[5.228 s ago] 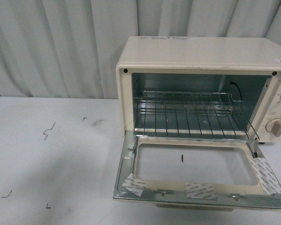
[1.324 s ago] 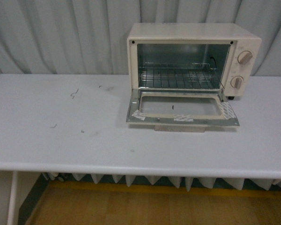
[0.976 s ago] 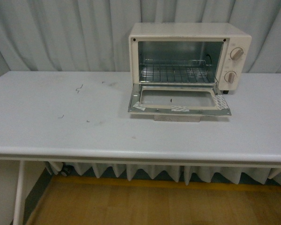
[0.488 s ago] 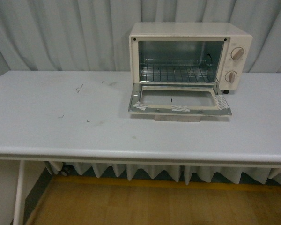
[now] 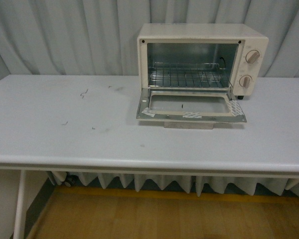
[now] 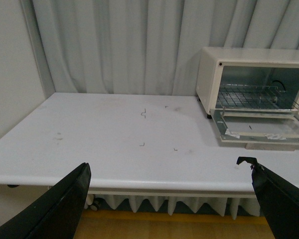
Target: Open oven
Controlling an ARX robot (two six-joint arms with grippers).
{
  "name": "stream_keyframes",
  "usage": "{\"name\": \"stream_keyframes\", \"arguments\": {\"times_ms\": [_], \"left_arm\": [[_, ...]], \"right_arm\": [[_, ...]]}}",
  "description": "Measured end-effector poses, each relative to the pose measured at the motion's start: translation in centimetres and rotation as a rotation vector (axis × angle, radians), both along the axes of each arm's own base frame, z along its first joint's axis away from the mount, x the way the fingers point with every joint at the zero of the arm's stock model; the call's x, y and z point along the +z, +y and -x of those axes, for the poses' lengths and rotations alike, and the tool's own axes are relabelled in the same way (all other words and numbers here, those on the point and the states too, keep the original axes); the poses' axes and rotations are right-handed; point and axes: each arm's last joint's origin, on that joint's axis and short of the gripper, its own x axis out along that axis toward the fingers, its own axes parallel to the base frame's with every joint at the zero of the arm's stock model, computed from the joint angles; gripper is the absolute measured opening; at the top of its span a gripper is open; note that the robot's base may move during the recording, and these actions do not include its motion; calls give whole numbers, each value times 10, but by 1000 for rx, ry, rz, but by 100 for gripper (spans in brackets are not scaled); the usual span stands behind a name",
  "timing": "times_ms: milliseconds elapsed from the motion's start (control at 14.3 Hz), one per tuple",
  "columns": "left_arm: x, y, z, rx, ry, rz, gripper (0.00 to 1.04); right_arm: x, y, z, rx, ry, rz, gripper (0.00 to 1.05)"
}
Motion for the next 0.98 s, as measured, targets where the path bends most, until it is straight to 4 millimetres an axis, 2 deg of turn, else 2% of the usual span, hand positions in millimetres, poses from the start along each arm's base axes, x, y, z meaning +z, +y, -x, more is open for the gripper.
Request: {"name": "stream_keyframes", "arguments": {"times_ms": [976], "left_arm": [[0, 0, 0, 0, 0, -3, 98]], "right_arm": [[0, 0, 0, 0, 2, 0, 98]]}}
